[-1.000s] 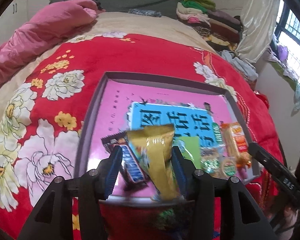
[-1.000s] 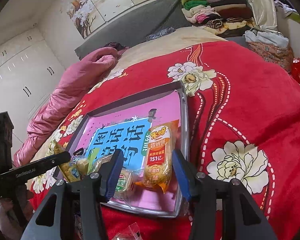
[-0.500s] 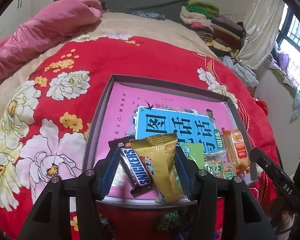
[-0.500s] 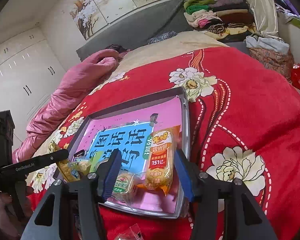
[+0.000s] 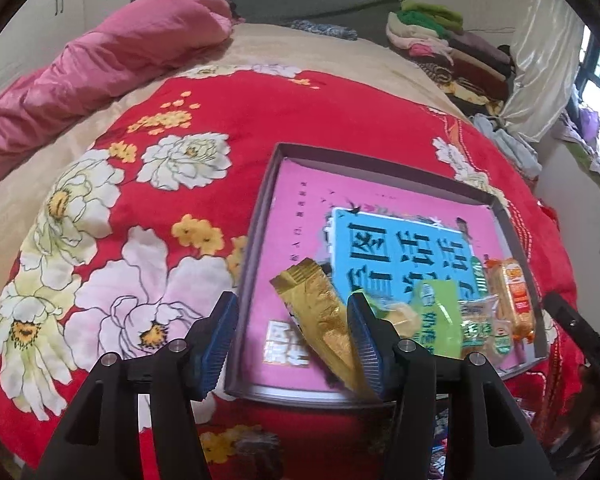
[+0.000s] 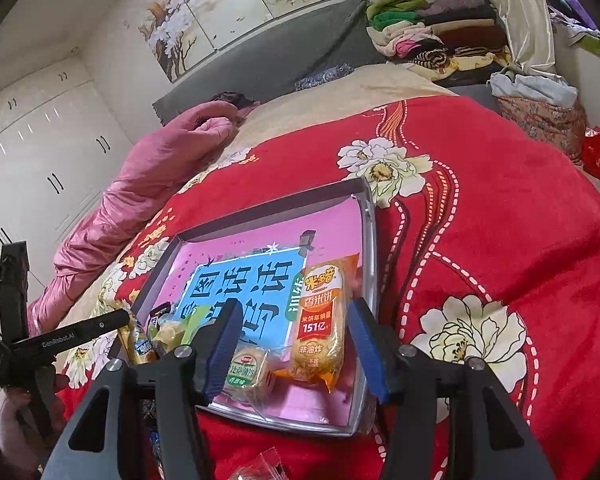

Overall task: Organize snacks
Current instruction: 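Open the left tool to drop the gold wrapper while the right tool releases the bread bag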

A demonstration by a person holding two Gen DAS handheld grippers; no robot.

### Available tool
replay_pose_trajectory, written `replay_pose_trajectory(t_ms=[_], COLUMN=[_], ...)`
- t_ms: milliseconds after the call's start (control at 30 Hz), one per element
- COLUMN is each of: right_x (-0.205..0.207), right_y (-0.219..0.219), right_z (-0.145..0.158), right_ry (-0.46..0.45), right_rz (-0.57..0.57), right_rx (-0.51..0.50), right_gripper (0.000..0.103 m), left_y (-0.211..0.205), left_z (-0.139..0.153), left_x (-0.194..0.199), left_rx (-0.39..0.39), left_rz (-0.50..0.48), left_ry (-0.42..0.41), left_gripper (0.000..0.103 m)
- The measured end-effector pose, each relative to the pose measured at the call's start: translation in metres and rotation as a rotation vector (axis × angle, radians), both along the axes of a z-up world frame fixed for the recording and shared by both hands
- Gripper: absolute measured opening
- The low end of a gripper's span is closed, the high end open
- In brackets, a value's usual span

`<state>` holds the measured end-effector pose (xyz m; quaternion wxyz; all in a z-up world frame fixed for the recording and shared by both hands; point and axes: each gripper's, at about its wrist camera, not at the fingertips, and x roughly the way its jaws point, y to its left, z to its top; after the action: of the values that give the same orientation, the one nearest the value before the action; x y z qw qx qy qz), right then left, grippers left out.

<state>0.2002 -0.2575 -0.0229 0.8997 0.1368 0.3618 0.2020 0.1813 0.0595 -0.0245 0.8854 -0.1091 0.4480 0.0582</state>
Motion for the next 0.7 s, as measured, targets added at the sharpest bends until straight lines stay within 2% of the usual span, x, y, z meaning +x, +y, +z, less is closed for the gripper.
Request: replay_pose_trajectory(t_ms=[300, 467, 700], right_x=[-0.001, -0.004, -0.007], right_y=[-0.003, -0.003, 0.002], right_z=[0.003, 0.009, 0.013], right_ry=[-0.011, -0.037, -0.057], right_rz=[-0.008, 0.004, 0.022], right_rx=[0.006, 0.016, 0.002], right_gripper=[0.056, 0.061, 0.062], left_y=[0.01, 0.009, 0.006], left_z=[0.001, 0.006, 0.018], left_x=[-0.006, -0.011, -0.017], left_rx=[0.011, 0.001, -0.017], left_rz=[0.025, 0.014, 0.004], left_ry=[0.002, -0.01, -0.038], left_gripper=[0.06, 0.065, 0.073])
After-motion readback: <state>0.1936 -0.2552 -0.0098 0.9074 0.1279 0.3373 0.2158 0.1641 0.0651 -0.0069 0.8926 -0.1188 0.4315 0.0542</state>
